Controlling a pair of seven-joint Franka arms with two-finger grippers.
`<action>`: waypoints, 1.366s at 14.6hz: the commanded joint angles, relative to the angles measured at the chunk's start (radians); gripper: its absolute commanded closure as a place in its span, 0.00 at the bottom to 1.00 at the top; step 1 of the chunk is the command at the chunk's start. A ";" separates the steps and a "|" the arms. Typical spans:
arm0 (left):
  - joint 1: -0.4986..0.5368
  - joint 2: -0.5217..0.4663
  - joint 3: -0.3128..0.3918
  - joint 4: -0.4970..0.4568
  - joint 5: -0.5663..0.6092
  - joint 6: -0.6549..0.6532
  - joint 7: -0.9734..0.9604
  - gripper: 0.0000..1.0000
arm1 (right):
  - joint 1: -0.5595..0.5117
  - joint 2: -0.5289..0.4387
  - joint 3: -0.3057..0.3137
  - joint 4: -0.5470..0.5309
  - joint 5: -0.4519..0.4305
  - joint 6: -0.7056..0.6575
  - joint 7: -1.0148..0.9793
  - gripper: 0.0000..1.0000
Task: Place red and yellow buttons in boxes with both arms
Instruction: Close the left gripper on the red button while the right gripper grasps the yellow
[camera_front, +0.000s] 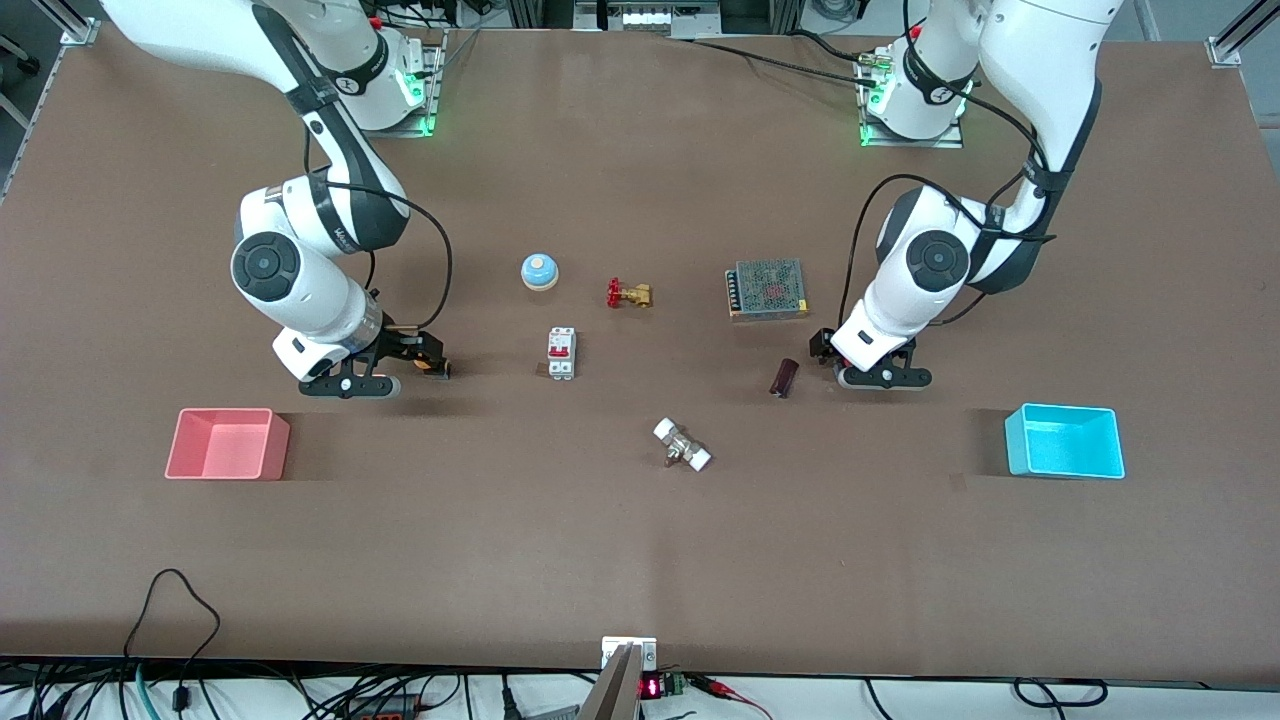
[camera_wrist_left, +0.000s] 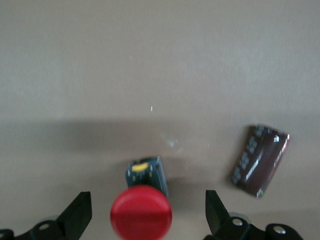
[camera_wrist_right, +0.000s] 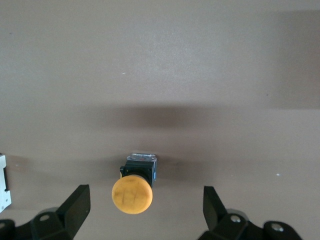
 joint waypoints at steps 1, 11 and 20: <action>0.002 0.072 0.027 0.018 0.021 0.085 -0.003 0.00 | 0.003 0.000 0.003 -0.017 -0.017 0.009 0.020 0.00; -0.014 0.061 0.019 0.011 0.025 0.053 -0.096 0.81 | 0.017 0.049 0.014 -0.028 -0.017 0.026 0.008 0.00; 0.054 0.004 0.028 0.281 0.025 -0.416 0.032 0.97 | 0.026 0.089 0.013 -0.025 -0.020 0.069 -0.005 0.16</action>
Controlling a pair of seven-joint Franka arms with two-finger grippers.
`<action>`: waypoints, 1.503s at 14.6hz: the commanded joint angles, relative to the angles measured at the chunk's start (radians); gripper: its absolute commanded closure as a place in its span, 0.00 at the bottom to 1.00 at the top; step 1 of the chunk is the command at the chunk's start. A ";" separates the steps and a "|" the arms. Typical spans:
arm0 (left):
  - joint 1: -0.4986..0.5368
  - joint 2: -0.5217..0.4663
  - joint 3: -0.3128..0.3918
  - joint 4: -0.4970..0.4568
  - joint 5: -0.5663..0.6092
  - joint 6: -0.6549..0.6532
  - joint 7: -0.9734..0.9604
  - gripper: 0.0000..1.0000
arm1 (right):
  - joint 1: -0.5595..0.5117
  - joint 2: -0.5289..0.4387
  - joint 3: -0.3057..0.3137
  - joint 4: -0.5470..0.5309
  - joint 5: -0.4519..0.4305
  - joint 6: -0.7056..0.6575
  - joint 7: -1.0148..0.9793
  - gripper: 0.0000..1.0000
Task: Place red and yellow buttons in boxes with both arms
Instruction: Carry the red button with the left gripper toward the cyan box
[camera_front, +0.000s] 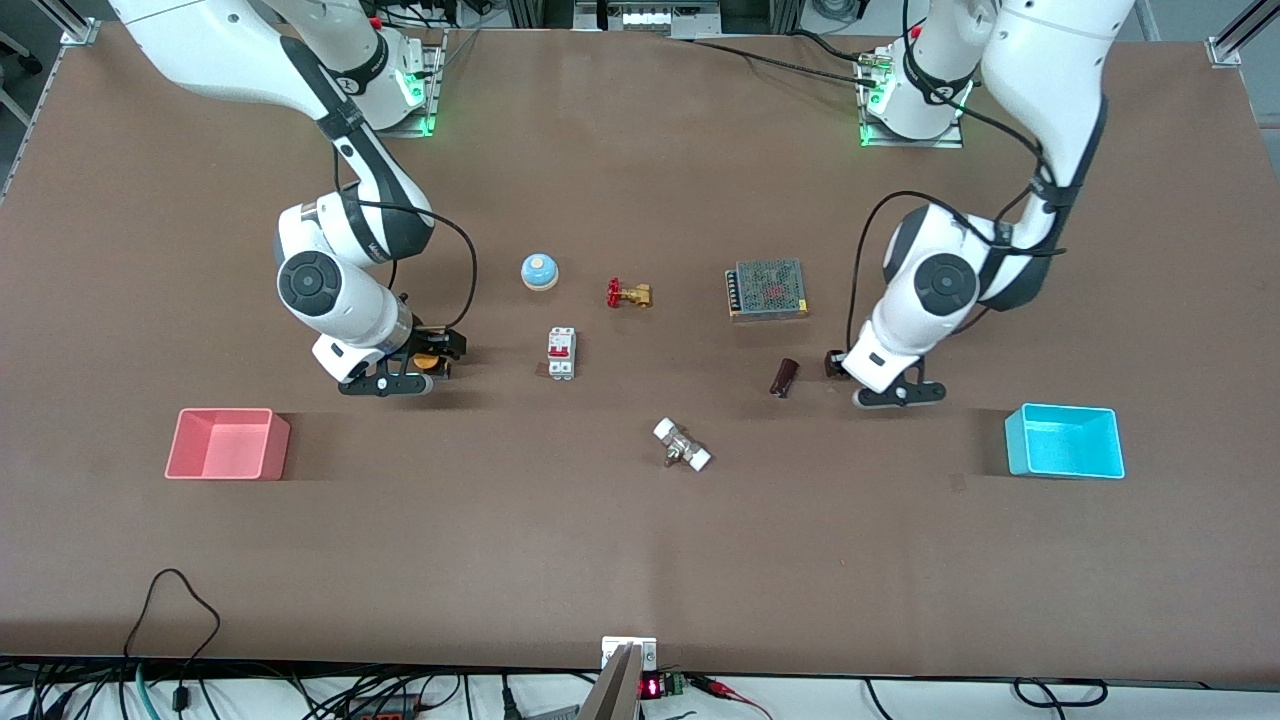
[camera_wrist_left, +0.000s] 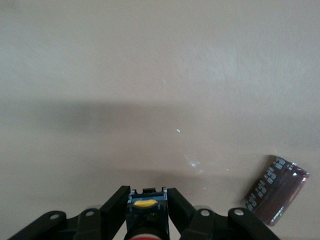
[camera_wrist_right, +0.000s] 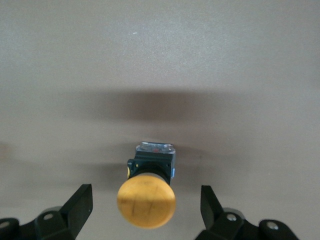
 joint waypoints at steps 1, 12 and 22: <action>0.061 -0.002 0.001 0.190 0.020 -0.246 0.130 0.92 | 0.001 0.008 0.005 0.001 -0.017 0.015 -0.005 0.21; 0.383 0.266 0.008 0.632 0.016 -0.380 0.646 0.98 | -0.008 -0.018 0.002 0.016 -0.014 -0.001 -0.056 0.83; 0.460 0.346 0.010 0.597 0.018 -0.306 0.698 0.96 | -0.108 -0.165 -0.157 0.273 0.064 -0.362 -0.279 0.81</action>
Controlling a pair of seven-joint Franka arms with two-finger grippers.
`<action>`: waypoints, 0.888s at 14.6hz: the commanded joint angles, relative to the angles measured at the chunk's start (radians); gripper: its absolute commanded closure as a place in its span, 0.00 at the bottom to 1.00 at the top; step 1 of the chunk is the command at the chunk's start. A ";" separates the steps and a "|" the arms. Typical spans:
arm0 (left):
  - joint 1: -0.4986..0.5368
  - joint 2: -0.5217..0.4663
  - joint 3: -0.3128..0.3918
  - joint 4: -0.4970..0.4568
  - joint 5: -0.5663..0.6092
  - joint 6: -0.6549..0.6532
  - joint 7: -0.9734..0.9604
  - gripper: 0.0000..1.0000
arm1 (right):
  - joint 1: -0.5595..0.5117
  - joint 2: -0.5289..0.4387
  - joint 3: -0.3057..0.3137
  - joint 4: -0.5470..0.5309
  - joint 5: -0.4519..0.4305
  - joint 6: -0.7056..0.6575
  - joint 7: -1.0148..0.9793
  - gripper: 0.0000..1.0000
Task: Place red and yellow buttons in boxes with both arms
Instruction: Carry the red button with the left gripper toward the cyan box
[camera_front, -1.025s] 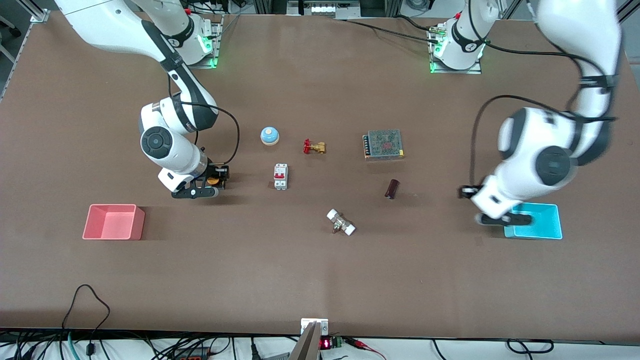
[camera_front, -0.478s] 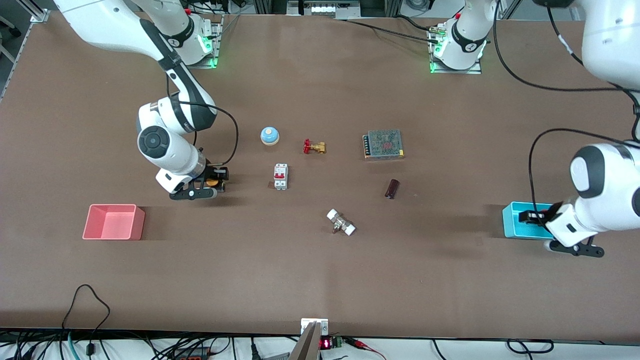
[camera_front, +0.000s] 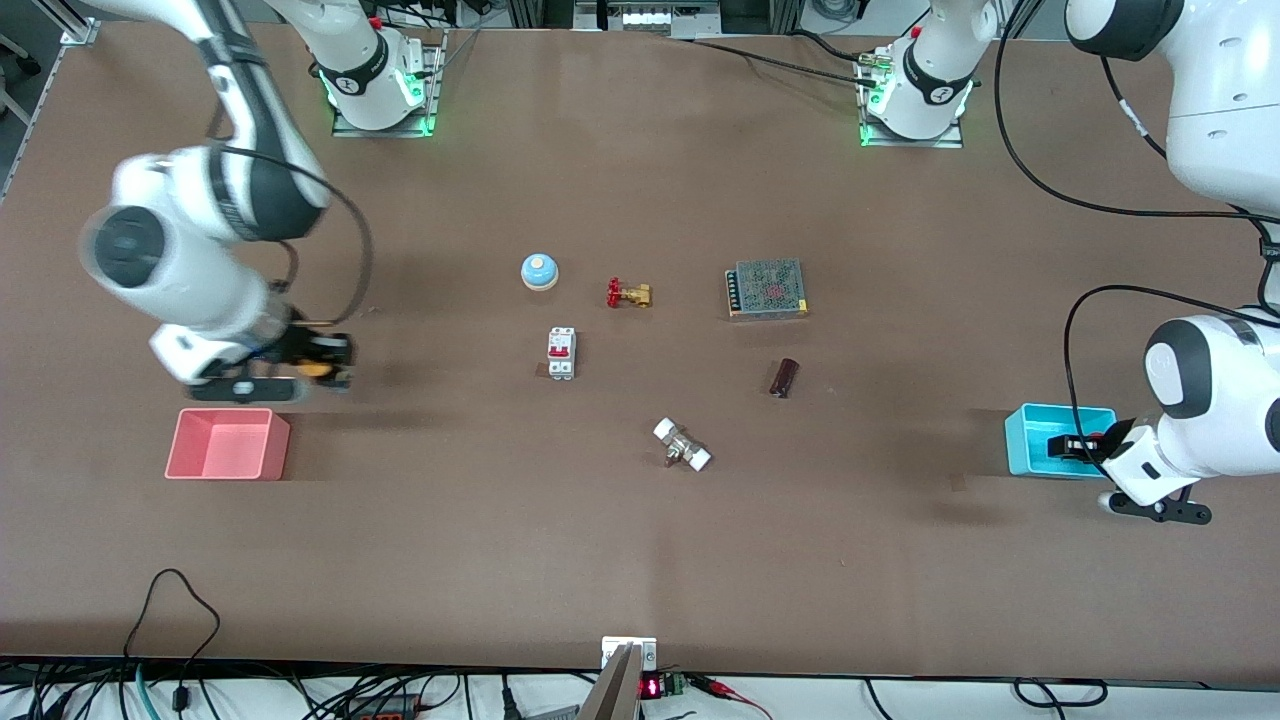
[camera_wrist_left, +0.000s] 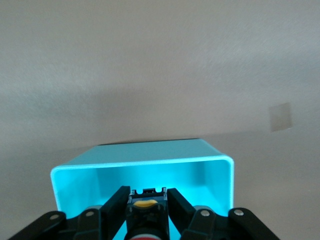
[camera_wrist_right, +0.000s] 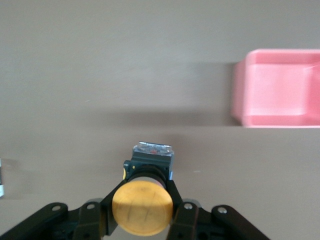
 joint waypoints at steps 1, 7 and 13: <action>0.021 0.005 -0.008 -0.023 0.011 -0.007 0.024 0.96 | -0.020 0.046 -0.096 0.115 0.107 -0.056 -0.165 0.81; 0.024 0.002 -0.008 -0.123 0.005 0.136 0.022 0.84 | -0.068 0.231 -0.184 0.319 0.151 -0.093 -0.351 0.81; 0.024 -0.026 -0.008 -0.115 0.005 0.110 0.021 0.00 | -0.074 0.377 -0.215 0.370 0.151 -0.003 -0.415 0.81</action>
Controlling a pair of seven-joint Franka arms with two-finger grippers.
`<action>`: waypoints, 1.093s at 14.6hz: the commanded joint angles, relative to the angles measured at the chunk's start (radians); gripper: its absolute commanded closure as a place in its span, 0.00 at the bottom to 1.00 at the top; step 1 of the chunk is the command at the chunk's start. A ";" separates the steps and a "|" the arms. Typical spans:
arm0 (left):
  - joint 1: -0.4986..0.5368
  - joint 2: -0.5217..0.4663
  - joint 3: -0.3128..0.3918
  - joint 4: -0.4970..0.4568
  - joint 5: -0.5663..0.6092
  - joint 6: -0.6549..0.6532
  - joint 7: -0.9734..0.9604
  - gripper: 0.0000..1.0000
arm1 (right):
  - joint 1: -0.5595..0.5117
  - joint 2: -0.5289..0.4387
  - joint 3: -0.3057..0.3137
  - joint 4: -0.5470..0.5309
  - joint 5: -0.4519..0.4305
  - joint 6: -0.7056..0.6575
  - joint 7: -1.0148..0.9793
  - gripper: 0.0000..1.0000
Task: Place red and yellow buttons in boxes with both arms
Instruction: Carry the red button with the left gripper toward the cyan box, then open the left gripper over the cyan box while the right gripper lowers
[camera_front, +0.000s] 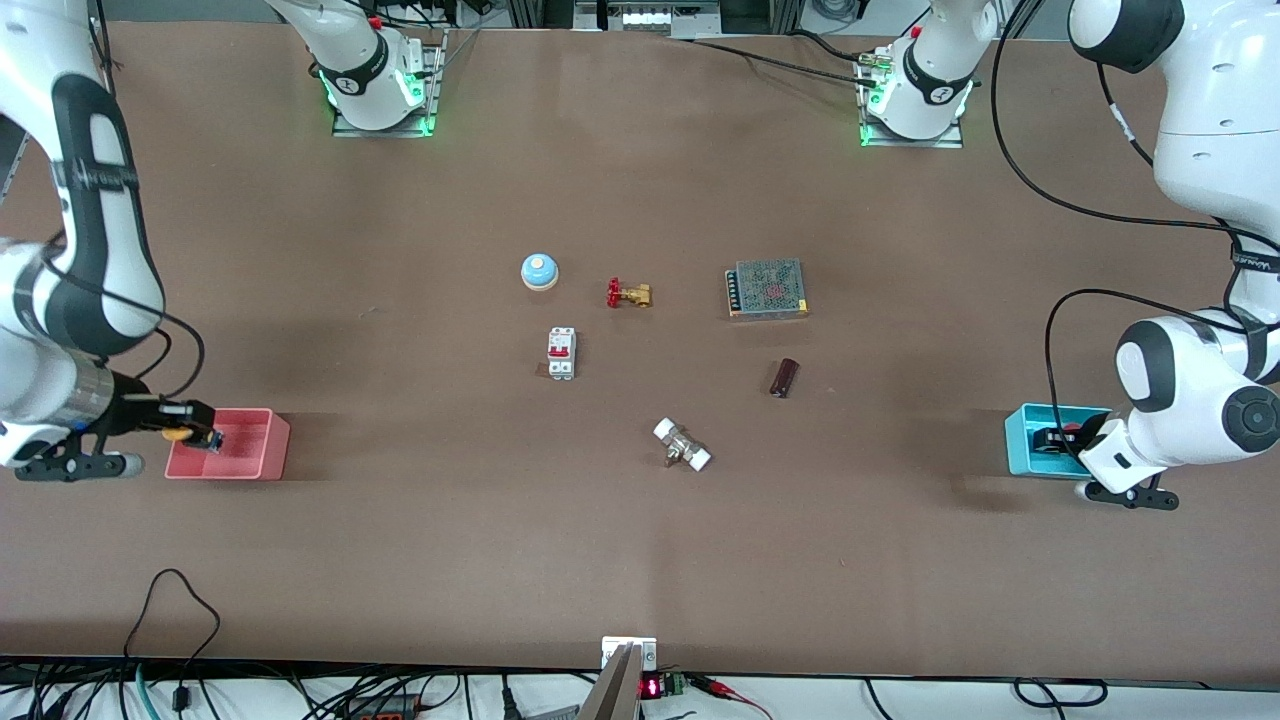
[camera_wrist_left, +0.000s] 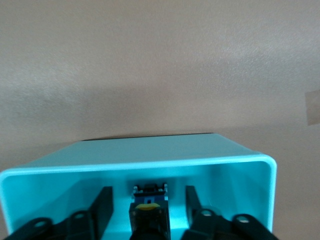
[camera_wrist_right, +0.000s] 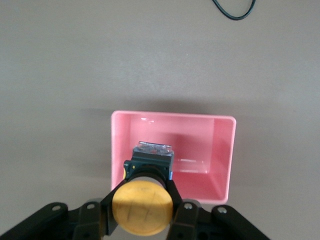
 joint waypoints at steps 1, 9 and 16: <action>0.009 -0.043 -0.007 -0.004 0.005 -0.040 0.021 0.00 | -0.002 0.049 -0.001 0.036 0.018 0.006 -0.027 0.81; -0.014 -0.256 -0.060 0.021 0.002 -0.320 0.004 0.00 | -0.005 0.116 -0.001 0.001 0.018 0.134 -0.048 0.78; -0.037 -0.405 -0.171 0.164 0.016 -0.624 -0.179 0.00 | -0.012 0.138 -0.001 -0.008 0.019 0.147 -0.045 0.51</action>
